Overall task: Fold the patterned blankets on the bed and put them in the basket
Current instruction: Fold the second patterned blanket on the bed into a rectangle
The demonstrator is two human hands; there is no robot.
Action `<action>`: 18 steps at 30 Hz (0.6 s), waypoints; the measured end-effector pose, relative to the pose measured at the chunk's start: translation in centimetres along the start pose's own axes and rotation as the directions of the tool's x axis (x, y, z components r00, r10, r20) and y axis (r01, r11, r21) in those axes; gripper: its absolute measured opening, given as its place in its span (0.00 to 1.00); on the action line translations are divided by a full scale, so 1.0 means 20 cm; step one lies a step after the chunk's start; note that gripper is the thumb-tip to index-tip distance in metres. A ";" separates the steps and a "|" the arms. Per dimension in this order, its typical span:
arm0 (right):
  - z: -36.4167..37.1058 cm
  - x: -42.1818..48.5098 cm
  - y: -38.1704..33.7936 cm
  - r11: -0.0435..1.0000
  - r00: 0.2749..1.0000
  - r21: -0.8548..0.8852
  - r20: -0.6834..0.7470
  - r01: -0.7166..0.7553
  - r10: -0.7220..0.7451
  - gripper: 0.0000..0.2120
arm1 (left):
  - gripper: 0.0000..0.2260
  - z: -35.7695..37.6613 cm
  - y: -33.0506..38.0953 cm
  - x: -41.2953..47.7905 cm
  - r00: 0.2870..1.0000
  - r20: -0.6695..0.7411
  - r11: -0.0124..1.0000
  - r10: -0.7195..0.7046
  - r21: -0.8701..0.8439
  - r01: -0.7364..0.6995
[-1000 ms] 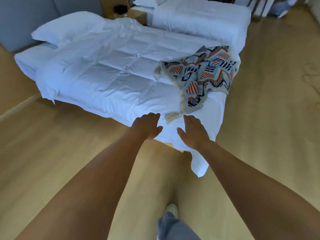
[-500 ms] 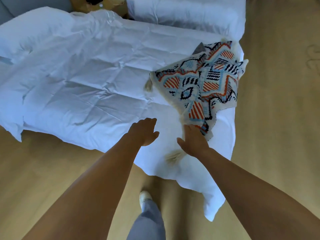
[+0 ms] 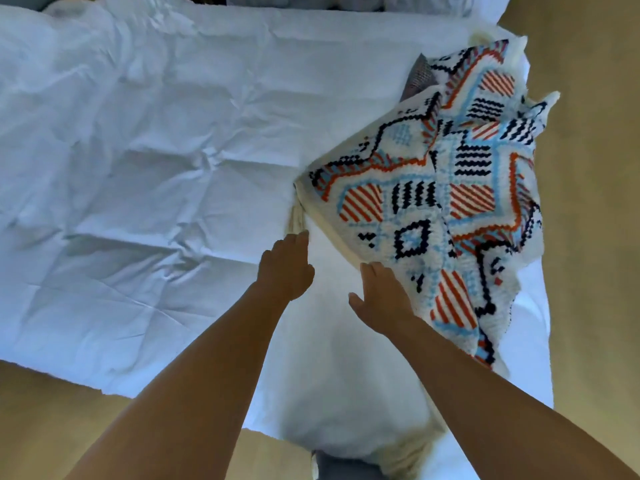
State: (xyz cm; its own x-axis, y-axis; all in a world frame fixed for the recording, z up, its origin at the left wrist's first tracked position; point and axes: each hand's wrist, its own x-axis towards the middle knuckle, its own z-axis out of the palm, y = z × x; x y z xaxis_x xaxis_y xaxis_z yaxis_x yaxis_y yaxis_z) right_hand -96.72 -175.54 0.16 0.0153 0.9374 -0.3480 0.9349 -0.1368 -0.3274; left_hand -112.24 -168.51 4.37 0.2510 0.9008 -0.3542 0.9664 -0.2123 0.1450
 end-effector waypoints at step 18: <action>0.30 1.15 -0.06 0.977 0.988 -0.173 -0.108 -0.128 0.110 0.17 | 0.14 0.42 -0.28 1.11 0.975 -0.121 0.938 -0.188 -0.316 0.142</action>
State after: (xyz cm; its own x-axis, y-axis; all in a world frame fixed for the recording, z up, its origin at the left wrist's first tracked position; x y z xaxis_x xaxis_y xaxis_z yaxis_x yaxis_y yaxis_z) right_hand -99.65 -155.74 -12.62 0.1564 0.9456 -0.2853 0.9724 -0.1980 -0.1232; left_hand -111.59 -150.60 -12.11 0.0560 0.9637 -0.2609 0.9247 0.0485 0.3775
